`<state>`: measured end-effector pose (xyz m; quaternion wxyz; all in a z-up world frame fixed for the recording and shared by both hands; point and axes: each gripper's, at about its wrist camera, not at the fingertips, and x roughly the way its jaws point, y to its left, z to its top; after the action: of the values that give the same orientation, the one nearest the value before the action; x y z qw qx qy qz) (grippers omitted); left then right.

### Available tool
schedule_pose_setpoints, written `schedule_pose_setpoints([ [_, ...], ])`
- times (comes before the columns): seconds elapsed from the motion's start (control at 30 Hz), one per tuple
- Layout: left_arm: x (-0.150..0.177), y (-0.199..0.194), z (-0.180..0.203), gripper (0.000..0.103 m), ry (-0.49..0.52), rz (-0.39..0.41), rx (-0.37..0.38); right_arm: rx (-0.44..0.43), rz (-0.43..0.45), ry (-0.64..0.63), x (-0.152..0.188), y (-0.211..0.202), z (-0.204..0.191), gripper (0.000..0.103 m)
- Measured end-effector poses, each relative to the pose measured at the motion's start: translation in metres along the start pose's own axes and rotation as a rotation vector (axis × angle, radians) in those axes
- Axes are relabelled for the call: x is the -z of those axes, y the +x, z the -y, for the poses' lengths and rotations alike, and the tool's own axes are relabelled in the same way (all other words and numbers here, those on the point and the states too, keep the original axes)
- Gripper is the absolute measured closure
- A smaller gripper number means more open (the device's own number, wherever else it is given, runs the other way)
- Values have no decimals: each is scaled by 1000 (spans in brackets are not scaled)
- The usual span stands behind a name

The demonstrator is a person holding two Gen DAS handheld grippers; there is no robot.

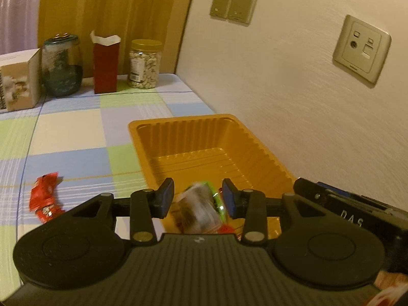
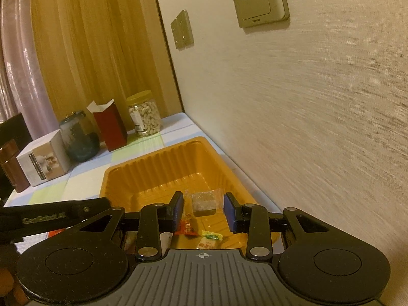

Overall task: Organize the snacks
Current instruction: 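Open both tools to drop the packet and candy into the orange tray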

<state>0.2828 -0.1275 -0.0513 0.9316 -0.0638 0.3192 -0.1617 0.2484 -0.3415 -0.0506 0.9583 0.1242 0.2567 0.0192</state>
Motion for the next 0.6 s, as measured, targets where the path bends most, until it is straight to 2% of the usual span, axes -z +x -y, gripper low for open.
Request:
schedule_pose_setpoints([
  [0.3, 14, -22, -22, 66, -22, -4, -53, -39, 6, -18, 1, -2, -8, 68],
  [0.53, 20, -30, -29, 66, -28, -9, -64, -95, 8, -18, 3, -1, -15, 68],
  [0.57, 21, -31, -30, 66, -25, -10, -65, -113, 6, -12, 3, 0, -14, 64],
  [0.6, 21, -31, -30, 66, -24, -10, -66, -124, 6, -5, 3, 1, -14, 48],
])
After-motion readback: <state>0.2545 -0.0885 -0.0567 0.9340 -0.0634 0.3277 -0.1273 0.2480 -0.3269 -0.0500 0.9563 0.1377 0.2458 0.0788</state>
